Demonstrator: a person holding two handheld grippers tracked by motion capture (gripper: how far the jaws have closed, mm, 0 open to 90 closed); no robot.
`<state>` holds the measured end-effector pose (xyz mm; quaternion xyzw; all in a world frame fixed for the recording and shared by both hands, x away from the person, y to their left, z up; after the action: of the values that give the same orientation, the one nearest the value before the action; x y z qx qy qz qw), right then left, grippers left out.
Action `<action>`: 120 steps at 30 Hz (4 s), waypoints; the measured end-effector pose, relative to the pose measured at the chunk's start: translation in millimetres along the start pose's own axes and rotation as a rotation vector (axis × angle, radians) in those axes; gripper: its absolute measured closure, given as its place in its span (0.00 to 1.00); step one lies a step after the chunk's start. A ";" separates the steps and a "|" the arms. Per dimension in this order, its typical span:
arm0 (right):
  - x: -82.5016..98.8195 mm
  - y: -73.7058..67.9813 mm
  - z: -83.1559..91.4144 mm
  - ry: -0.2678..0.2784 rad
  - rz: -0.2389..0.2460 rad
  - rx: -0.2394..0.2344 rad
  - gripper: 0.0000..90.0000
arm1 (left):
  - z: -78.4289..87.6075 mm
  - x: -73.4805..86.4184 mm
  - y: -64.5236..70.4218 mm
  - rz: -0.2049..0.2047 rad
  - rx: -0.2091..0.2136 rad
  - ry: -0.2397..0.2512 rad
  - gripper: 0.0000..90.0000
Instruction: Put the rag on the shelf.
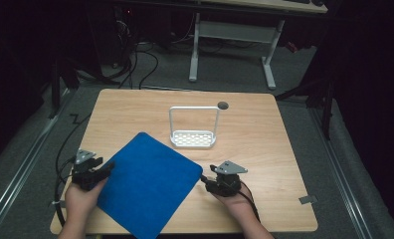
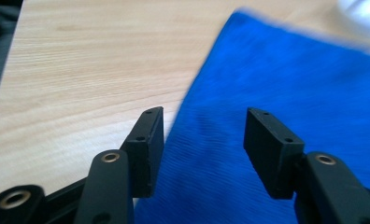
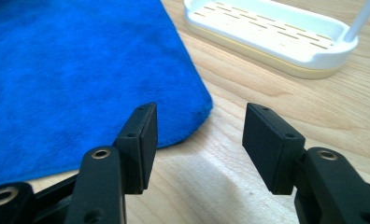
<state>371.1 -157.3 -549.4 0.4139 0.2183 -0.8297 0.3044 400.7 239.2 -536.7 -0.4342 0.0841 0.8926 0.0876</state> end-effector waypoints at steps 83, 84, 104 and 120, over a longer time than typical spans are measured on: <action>24.0 -37.4 1.4 -0.176 0.124 -0.215 1.00 | 2.9 39.1 86.3 -0.430 0.260 -0.173 1.00; 25.7 -33.9 4.6 -0.174 0.111 -0.209 1.00 | 3.4 39.6 90.4 -0.444 0.262 -0.172 1.00; 35.9 7.8 31.4 -0.183 0.066 -0.082 1.00 | 5.5 45.6 148.1 -0.562 0.363 -0.160 0.99; 38.3 38.0 43.5 -0.192 0.030 0.027 1.00 | 5.1 51.5 176.3 -0.547 0.490 -0.137 0.95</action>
<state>354.9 -223.8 -560.6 0.3397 0.1705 -0.8638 0.3309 325.1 73.5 -561.2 -0.3460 0.1702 0.8166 0.4296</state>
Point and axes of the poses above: each handheld gripper's, and its own axes: z roughly backward along the jaws, x roughly out of its underside, y roughly to its right, the point moved 5 cm from there along -z, roughly forward along the jaws, and after that the axes turned 9 degrees about -x, right-handed, at the moved point
